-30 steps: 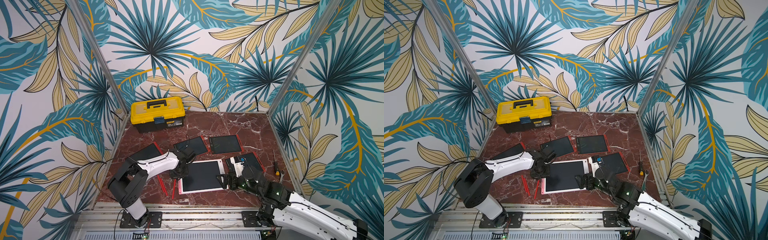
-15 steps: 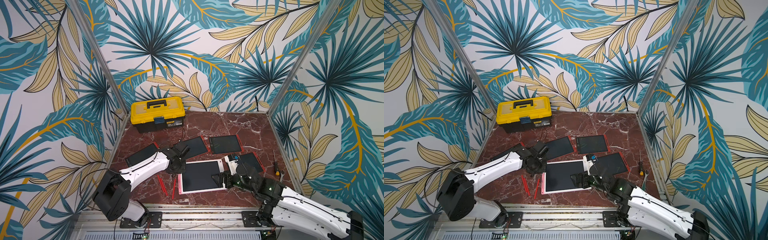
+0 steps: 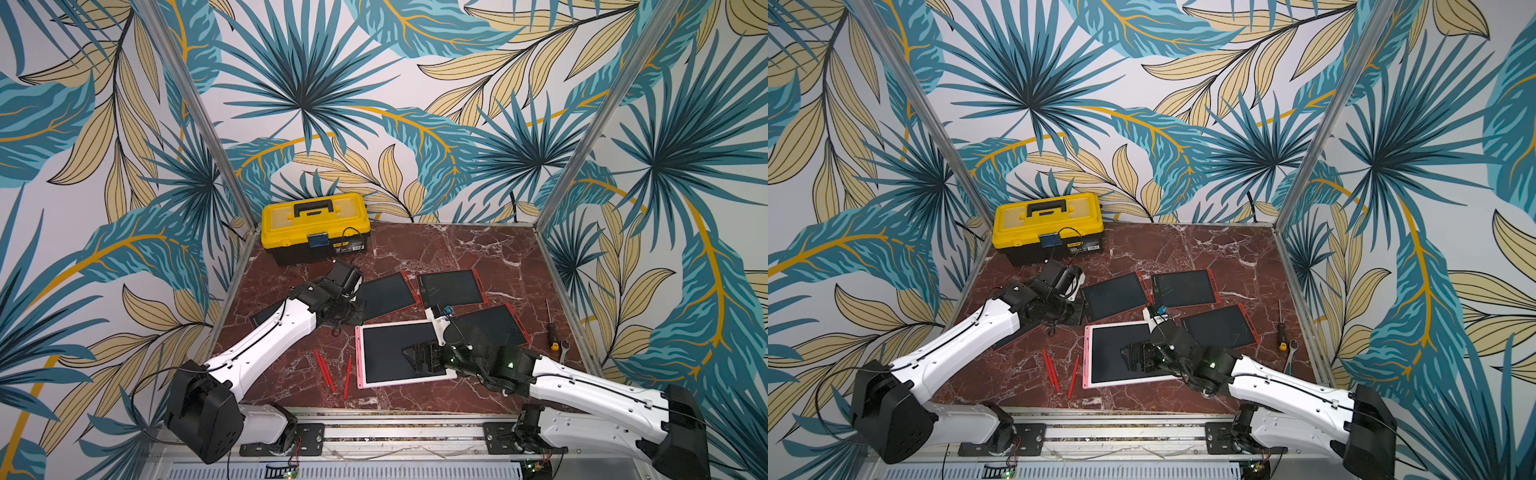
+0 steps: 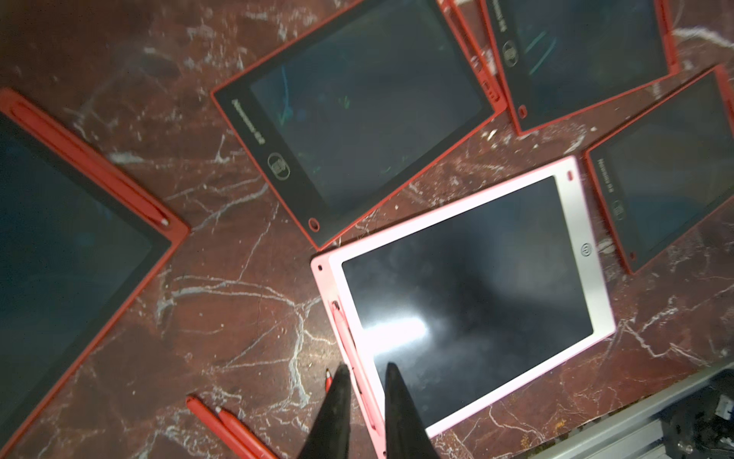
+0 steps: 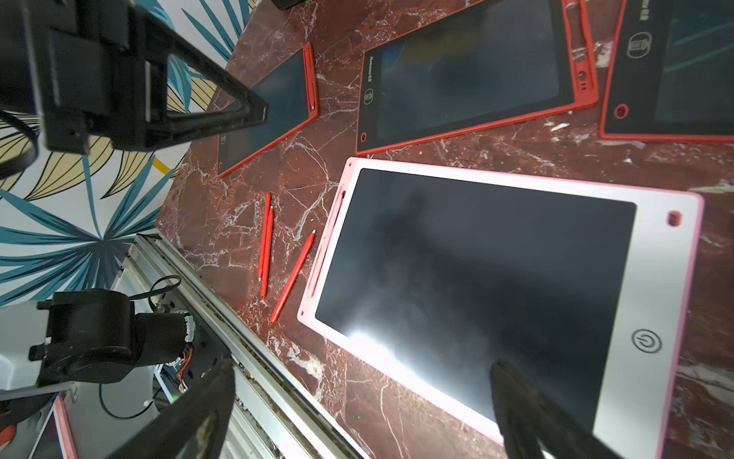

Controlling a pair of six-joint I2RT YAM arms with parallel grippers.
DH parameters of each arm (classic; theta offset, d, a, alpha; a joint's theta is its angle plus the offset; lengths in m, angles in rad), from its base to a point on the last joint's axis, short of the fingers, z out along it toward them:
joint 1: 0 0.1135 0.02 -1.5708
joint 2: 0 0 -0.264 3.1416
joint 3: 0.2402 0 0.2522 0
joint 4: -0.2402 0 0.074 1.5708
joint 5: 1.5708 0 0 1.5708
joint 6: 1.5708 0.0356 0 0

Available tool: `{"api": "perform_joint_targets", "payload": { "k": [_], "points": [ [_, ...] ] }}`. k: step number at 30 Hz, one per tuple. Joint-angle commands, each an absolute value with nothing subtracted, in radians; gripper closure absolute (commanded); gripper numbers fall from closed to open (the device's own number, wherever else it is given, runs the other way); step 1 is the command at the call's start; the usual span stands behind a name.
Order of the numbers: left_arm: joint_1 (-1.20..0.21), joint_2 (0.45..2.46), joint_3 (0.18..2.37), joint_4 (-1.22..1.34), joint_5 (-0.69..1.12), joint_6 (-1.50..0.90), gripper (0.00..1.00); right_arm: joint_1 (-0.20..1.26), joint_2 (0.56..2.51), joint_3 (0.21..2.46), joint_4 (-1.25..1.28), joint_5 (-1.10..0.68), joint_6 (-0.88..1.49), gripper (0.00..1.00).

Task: Place the stylus back onto the writing tablet
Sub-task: Adjust the stylus on the writing tablet.

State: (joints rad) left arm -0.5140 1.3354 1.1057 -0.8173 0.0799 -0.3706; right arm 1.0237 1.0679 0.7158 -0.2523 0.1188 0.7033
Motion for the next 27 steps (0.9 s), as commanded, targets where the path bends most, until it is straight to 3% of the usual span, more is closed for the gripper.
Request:
{"api": "perform_joint_targets", "payload": {
  "k": [1,7,9,14,16,27],
  "points": [
    [-0.470,1.308,1.166,-0.761,0.151,-0.310,0.77,1.049,1.112,0.747,-0.228,0.192,0.737,0.02],
    [-0.419,1.278,1.205,-0.761,0.178,-0.271,0.61,1.087,1.227,0.816,-0.182,0.227,0.755,0.11],
    [-0.399,1.271,1.210,-0.762,0.190,-0.264,0.51,1.101,1.268,0.841,-0.176,0.229,0.770,0.14],
    [-0.377,1.219,1.164,-0.731,0.208,-0.300,0.12,1.150,1.382,0.935,-0.250,0.279,0.790,0.23],
    [-0.375,1.190,1.135,-0.701,0.213,-0.319,0.01,1.165,1.416,0.956,-0.257,0.295,0.802,0.27],
    [-0.349,1.105,1.030,-0.606,0.234,-0.328,0.00,1.196,1.601,1.087,-0.284,0.281,0.855,0.54]
  ]
}}
